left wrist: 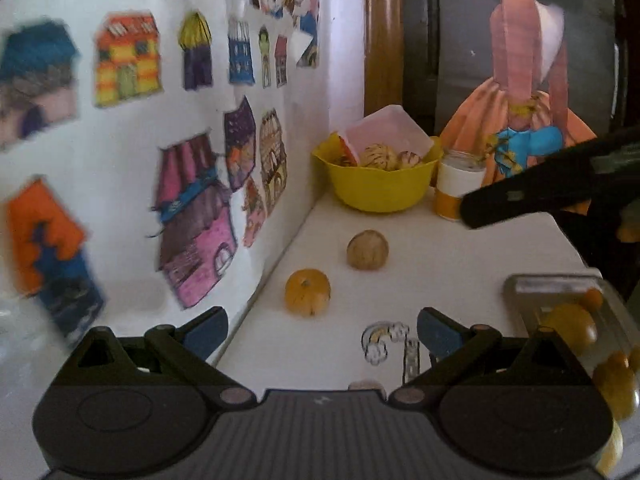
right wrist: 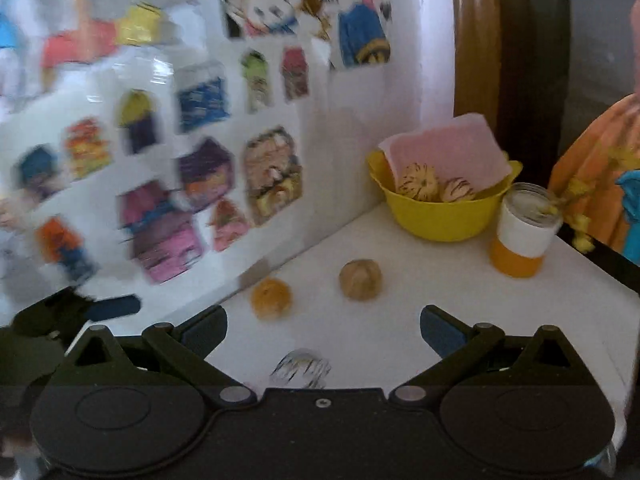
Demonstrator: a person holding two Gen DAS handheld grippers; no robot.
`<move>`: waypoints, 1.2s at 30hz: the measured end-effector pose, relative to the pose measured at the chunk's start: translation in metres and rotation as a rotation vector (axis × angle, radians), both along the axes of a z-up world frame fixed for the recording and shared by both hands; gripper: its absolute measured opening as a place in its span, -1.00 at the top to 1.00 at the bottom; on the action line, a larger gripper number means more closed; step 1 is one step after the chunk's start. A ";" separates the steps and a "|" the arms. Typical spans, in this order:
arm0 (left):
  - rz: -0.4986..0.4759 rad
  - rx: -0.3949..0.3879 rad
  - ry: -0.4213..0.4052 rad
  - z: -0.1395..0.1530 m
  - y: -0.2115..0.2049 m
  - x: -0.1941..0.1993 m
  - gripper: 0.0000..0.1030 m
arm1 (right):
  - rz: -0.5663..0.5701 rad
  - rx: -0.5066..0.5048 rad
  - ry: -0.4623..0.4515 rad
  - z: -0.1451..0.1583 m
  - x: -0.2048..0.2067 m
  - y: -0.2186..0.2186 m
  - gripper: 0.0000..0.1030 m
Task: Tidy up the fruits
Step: 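Withdraw both tools from the tray toward the last fruits, then grasp the orange fruit with the left tool while the right tool grasps the round tan fruit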
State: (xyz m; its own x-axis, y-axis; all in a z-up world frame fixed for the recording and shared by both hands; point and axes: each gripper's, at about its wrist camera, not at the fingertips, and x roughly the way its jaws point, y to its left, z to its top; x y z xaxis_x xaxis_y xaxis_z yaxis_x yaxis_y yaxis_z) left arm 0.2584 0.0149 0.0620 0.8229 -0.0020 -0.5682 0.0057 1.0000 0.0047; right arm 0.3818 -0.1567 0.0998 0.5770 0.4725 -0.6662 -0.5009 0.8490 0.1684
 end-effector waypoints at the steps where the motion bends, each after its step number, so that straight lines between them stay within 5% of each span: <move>1: -0.003 -0.005 0.003 -0.004 0.001 0.010 -0.99 | -0.007 0.004 0.013 -0.011 0.019 0.000 -0.99; 12: -0.026 0.063 0.058 -0.047 -0.006 0.085 -0.99 | -0.062 0.090 0.194 -0.099 0.124 0.004 -0.95; 24: -0.016 0.109 0.056 -0.071 -0.011 0.109 -0.95 | -0.053 0.071 0.224 -0.127 0.147 0.038 -0.57; 36: -0.004 0.051 0.108 -0.082 -0.003 0.118 -0.49 | -0.033 0.038 0.197 -0.134 0.144 0.049 -0.38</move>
State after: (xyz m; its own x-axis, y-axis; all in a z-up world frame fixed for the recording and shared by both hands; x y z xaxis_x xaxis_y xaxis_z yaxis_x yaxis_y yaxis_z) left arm 0.3763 0.0119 -0.0202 0.7569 0.0260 -0.6530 0.0131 0.9984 0.0550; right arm 0.5259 -0.1077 -0.0339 0.4529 0.4825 -0.7497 -0.4266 0.8557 0.2930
